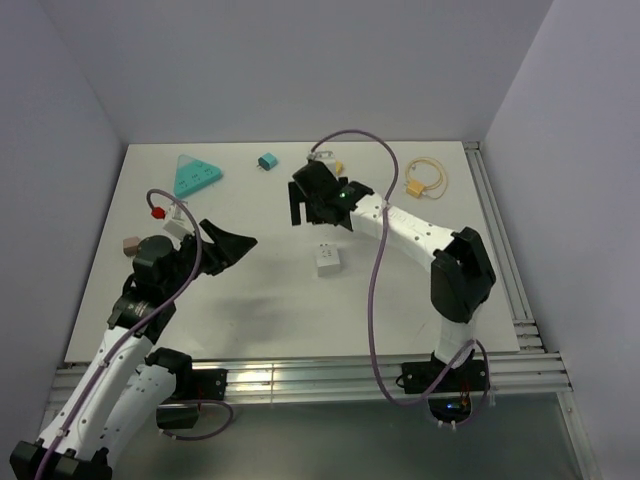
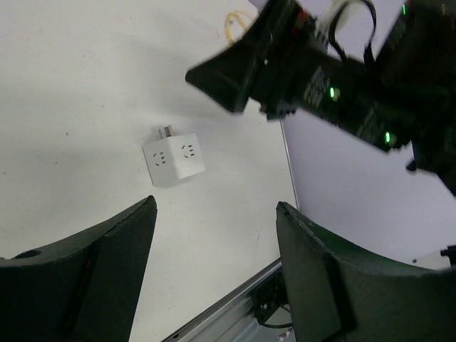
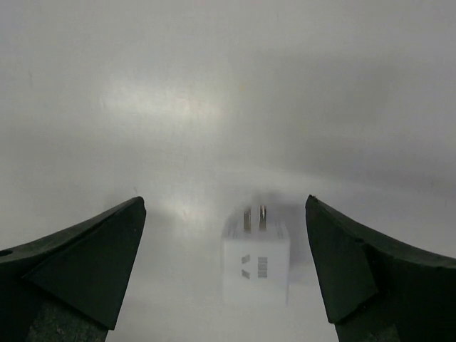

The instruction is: Insert the plug

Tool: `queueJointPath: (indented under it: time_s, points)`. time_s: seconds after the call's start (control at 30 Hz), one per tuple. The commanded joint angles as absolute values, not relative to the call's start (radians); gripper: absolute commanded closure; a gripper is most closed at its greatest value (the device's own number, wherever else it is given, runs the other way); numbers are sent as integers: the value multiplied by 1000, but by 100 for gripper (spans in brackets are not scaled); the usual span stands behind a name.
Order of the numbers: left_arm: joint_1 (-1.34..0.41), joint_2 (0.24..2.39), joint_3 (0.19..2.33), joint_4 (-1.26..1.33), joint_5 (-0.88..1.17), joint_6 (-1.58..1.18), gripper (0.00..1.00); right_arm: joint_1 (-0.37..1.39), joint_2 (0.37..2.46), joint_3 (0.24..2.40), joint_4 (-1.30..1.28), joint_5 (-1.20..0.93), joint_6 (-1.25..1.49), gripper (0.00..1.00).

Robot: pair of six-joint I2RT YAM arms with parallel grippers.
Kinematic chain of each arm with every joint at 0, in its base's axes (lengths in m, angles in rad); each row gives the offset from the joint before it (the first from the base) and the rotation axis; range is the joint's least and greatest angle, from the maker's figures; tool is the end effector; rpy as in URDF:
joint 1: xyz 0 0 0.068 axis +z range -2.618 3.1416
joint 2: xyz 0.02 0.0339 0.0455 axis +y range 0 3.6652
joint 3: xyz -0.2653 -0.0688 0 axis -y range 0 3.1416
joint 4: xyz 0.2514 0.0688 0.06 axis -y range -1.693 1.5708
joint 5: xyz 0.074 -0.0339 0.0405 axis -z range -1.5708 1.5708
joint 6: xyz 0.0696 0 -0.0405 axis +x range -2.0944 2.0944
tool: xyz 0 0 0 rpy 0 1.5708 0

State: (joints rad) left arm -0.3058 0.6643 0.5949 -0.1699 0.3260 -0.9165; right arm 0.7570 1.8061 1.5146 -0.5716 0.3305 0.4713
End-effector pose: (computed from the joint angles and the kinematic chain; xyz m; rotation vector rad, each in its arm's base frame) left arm 0.1859 -0.0821 0.2863 -0.3442 1.9254 -1.1355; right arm 0.3287 0.2794 0.2505 -0.1934 2.3725 0.1819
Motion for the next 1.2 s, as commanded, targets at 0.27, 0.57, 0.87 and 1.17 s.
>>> queueJointPath:
  time_s: [0.27, 0.57, 0.87, 1.17]
  points:
    - [-334, 646, 641, -201, 259, -801, 27, 523, 2141, 2090, -663, 400, 551, 2]
    - [-399, 749, 640, -118, 293, -821, 28, 404, 2312, 2190, -497, 250, 655, 10]
    - [-414, 810, 683, -110, 270, -811, 27, 362, 2493, 2296, -382, 94, 710, 13]
    - [-417, 857, 692, -78, 281, -830, 28, 359, 2576, 2381, -428, 109, 704, 14]
